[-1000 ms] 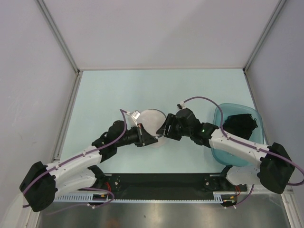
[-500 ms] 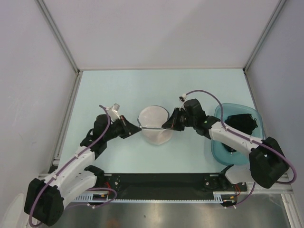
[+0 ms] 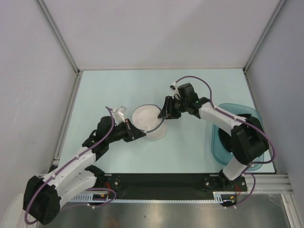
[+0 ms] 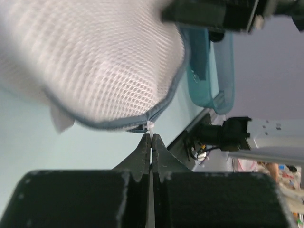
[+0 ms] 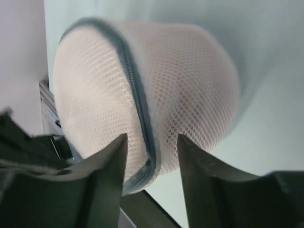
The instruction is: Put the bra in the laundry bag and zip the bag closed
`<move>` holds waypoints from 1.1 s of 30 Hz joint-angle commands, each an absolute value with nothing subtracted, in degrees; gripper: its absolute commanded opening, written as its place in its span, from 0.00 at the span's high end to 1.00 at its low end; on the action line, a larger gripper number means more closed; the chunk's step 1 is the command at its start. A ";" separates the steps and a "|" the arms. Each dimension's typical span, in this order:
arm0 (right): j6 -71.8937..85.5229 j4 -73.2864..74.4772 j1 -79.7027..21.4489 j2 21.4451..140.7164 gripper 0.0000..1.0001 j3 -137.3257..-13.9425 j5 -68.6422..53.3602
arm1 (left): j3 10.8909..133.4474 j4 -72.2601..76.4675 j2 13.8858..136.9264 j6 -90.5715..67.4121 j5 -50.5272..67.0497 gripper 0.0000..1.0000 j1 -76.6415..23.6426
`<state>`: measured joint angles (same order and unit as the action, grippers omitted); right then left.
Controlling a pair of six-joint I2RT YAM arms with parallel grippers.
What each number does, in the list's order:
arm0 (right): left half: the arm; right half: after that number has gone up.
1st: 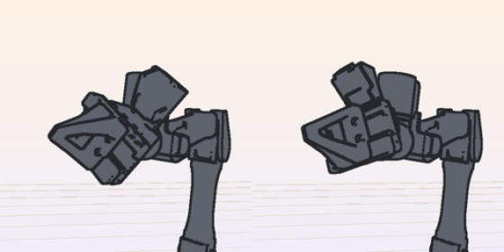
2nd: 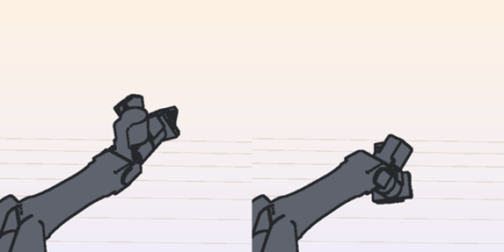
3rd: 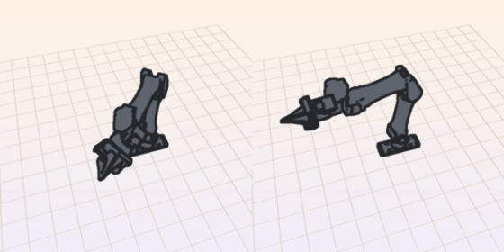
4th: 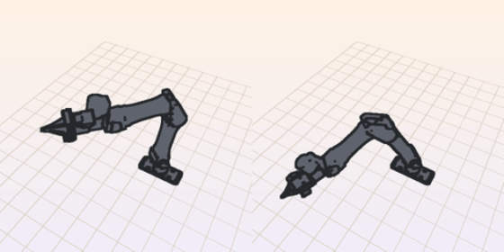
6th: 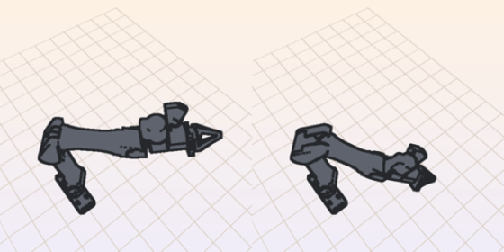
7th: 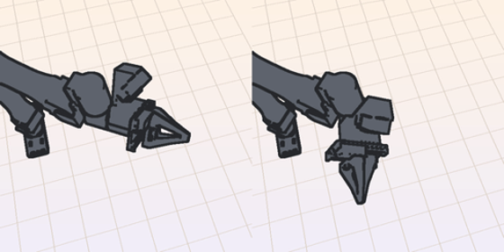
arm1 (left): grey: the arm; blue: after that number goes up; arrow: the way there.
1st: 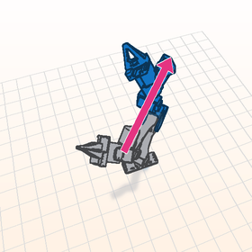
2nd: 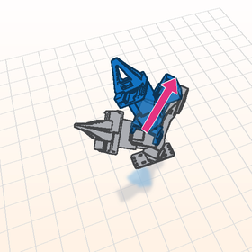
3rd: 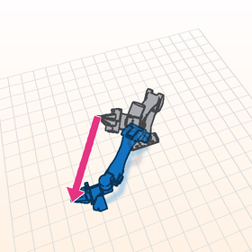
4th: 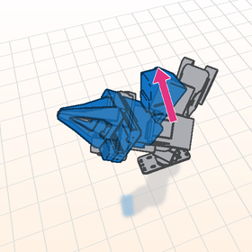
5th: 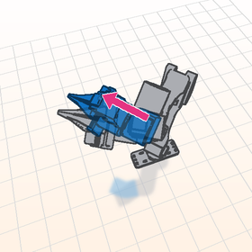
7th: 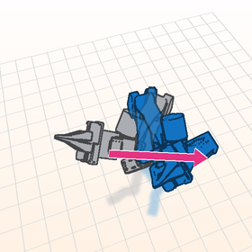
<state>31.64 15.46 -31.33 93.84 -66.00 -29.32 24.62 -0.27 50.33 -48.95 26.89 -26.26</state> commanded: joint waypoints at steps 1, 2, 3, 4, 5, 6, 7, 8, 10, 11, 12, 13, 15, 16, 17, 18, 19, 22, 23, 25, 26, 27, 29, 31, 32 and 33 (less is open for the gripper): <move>37.15 23.99 -33.30 92.48 0.38 -70.06 -16.13 | 24.70 7.91 48.95 -54.66 23.74 1.00 -33.12; 38.66 23.99 -33.92 88.81 0.25 -66.83 -13.13 | 24.96 8.69 49.30 -55.54 21.90 1.00 -34.70; 39.89 24.08 -35.75 86.42 0.19 -65.23 -10.22 | 24.96 9.05 49.48 -55.89 21.36 1.00 -35.33; 41.03 24.60 -36.47 84.48 0.18 -63.30 -5.85 | 24.96 9.49 49.74 -56.33 21.01 1.00 -35.59; 43.22 25.22 -37.26 80.72 0.10 -60.67 -4.15 | 24.96 10.19 50.62 -56.86 20.66 1.00 -36.03; 44.29 26.53 -37.87 79.03 0.09 -59.25 -2.74 | 24.96 10.37 50.97 -56.95 20.48 1.00 -36.21; 45.34 26.63 -39.53 77.45 0.09 -58.02 -0.72 | 25.05 10.72 51.32 -56.95 20.57 1.00 -36.30; 47.44 26.46 -40.42 75.69 0.09 -56.96 -0.27 | 25.22 10.81 52.02 -56.87 20.48 1.00 -36.73; 50.26 23.74 -43.14 71.82 0.10 -53.71 -0.17 | 25.14 11.42 52.64 -56.95 20.22 1.00 -37.18; 51.67 22.16 -43.85 71.02 0.11 -52.66 -0.78 | 25.14 11.51 52.82 -57.04 20.13 1.00 -37.61; 55.16 18.58 -44.73 69.97 0.12 -51.08 -0.96 | 25.14 11.77 53.26 -57.13 20.04 1.00 -37.88; 56.41 17.07 -46.48 69.96 0.14 -50.63 -0.10 | 25.05 12.21 53.44 -57.13 20.04 1.00 -38.05; 58.44 13.56 -48.16 71.96 0.23 -50.88 1.39 | 25.05 12.39 53.70 -57.39 19.69 1.00 -38.93; 59.06 13.36 -48.43 73.03 0.26 -51.41 0.97 | 25.05 12.57 53.79 -57.48 19.60 1.00 -39.37; 59.32 12.75 -48.60 74.34 0.30 -51.76 0.62 | 25.05 12.57 53.70 -57.39 19.60 1.00 -39.55; 60.02 11.00 -48.86 75.31 0.31 -52.03 0.53 | 24.96 12.48 53.61 -57.39 19.60 1.00 -39.72; 60.46 9.86 -48.87 76.80 0.34 -51.77 0.61 | 24.87 12.48 53.18 -57.22 19.43 1.00 -39.81; 61.17 7.12 -48.87 78.66 0.69 -51.59 -0.86 | 24.61 10.04 52.39 -56.17 18.03 1.00 -39.73; 60.91 7.29 -48.52 78.75 0.86 -51.59 -0.88 | 25.22 8.02 51.95 -55.29 16.89 1.00 -39.38; 59.60 7.91 -47.38 78.40 1.00 -50.81 -1.84 | 24.88 4.50 49.67 -53.19 16.87 1.00 -36.24; 58.89 8.00 -46.42 77.96 1.00 -50.19 -2.63 | 23.92 3.53 48.96 -52.65 17.57 1.00 -34.12; 58.10 7.30 -44.49 77.52 1.00 -49.40 -4.99 | 23.47 2.38 48.26 -52.12 18.45 1.00 -31.75; 54.68 6.16 -42.11 76.56 1.00 -47.39 -8.24 | 23.03 -1.91 46.68 -49.06 21.17 1.00 -23.76; 52.48 4.92 -39.12 76.11 1.00 -46.76 -11.86 | 23.55 -4.73 46.41 -46.07 22.41 1.00 -18.31; 50.90 4.66 -38.33 76.11 1.00 -46.50 -13.00 | 23.99 -5.27 47.36 -45.45 23.46 1.00 -17.15; 50.37 4.05 -36.67 76.11 1.00 -46.23 -14.75 | 24.34 -6.14 47.72 -45.00 23.73 1.00 -16.36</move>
<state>57.32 3.55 -41.95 77.97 -48.29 -10.15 23.94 0.27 47.42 -51.35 23.33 -22.68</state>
